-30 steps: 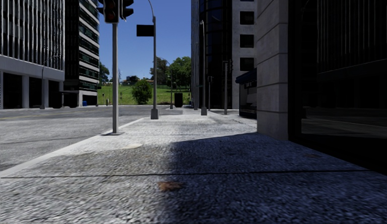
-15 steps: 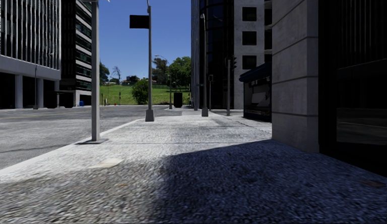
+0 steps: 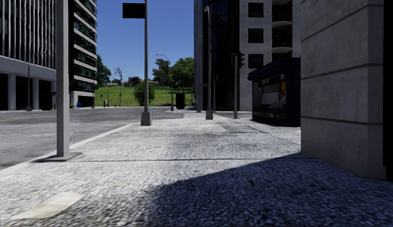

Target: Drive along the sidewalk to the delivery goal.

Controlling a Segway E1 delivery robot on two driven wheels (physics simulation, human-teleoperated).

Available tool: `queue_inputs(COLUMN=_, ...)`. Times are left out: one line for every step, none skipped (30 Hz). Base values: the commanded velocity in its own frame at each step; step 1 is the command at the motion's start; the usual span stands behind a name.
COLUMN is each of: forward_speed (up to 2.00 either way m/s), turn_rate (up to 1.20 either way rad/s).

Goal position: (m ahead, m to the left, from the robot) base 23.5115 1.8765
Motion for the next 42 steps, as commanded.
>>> queue_inputs(forward_speed=2.00, turn_rate=0.00)
queue_inputs(forward_speed=2.00, turn_rate=0.00)
queue_inputs(forward_speed=2.00, turn_rate=0.00)
queue_inputs(forward_speed=2.00, turn_rate=0.00)
queue_inputs(forward_speed=2.00, turn_rate=0.00)
queue_inputs(forward_speed=2.00, turn_rate=0.00)
queue_inputs(forward_speed=2.00, turn_rate=0.00)
queue_inputs(forward_speed=2.00, turn_rate=0.00)
queue_inputs(forward_speed=2.00, turn_rate=0.00)
queue_inputs(forward_speed=2.00, turn_rate=0.00)
queue_inputs(forward_speed=2.00, turn_rate=0.00)
queue_inputs(forward_speed=2.00, turn_rate=0.00)
queue_inputs(forward_speed=2.00, turn_rate=0.00)
queue_inputs(forward_speed=2.00, turn_rate=0.00)
queue_inputs(forward_speed=2.00, turn_rate=0.00)
queue_inputs(forward_speed=2.00, turn_rate=0.00)
queue_inputs(forward_speed=2.00, turn_rate=0.00)
queue_inputs(forward_speed=2.00, turn_rate=0.00)
queue_inputs(forward_speed=2.00, turn_rate=0.00)
queue_inputs(forward_speed=2.00, turn_rate=0.00)
queue_inputs(forward_speed=2.00, turn_rate=0.00)
queue_inputs(forward_speed=2.00, turn_rate=0.00)
queue_inputs(forward_speed=2.00, turn_rate=0.00)
queue_inputs(forward_speed=2.00, turn_rate=0.00)
queue_inputs(forward_speed=2.00, turn_rate=0.00)
queue_inputs(forward_speed=2.00, turn_rate=0.00)
queue_inputs(forward_speed=2.00, turn_rate=0.00)
queue_inputs(forward_speed=2.00, turn_rate=0.00)
queue_inputs(forward_speed=2.00, turn_rate=0.00)
queue_inputs(forward_speed=2.00, turn_rate=0.00)
queue_inputs(forward_speed=2.00, turn_rate=0.00)
queue_inputs(forward_speed=2.00, turn_rate=0.00)
queue_inputs(forward_speed=2.00, turn_rate=0.00)
queue_inputs(forward_speed=2.00, turn_rate=0.00)
queue_inputs(forward_speed=2.00, turn_rate=0.00)
queue_inputs(forward_speed=2.00, turn_rate=0.00)
queue_inputs(forward_speed=2.00, turn_rate=0.00)
queue_inputs(forward_speed=2.00, turn_rate=0.00)
queue_inputs(forward_speed=2.00, turn_rate=0.00)
queue_inputs(forward_speed=2.00, turn_rate=0.00)
queue_inputs(forward_speed=2.00, turn_rate=0.00)
queue_inputs(forward_speed=2.00, turn_rate=0.00)
